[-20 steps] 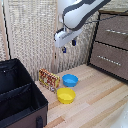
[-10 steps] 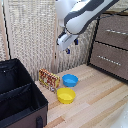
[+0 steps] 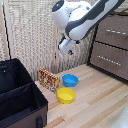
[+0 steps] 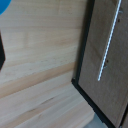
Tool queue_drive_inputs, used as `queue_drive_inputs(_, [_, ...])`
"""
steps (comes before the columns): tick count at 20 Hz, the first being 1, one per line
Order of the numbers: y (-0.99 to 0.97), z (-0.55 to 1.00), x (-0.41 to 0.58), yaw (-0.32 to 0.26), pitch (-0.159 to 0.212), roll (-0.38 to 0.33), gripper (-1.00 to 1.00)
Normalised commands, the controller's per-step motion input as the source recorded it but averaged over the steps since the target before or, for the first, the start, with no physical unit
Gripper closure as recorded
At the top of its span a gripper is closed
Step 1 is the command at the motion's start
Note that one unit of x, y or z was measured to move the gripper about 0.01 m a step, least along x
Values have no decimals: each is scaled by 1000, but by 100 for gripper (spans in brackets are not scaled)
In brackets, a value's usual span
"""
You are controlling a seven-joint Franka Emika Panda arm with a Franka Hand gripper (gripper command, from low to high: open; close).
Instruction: Locate and clasp the grip of the topmost drawer. Steadily and circumspectly yank the drawer open. Discover and seize the nutrition bar using your clamp. Deposit the nutrition bar in the accessible drawer. Unclench the nutrition bar.
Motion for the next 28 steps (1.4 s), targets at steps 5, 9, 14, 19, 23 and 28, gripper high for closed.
queue_drive_inputs(5, [99, 320, 457, -51, 42, -328, -100])
queue_drive_inputs(9, [179, 441, 334, -47, 39, -293, -100])
queue_drive_inputs(14, [129, 359, 248, -29, 30, -322, -100])
queue_drive_inputs(19, [-300, 242, -89, 53, -45, -295, -100])
queue_drive_inputs(23, [-558, 201, -201, 84, -83, -251, -100])
queue_drive_inputs(28, [-569, 187, -210, 76, -66, -255, -100])
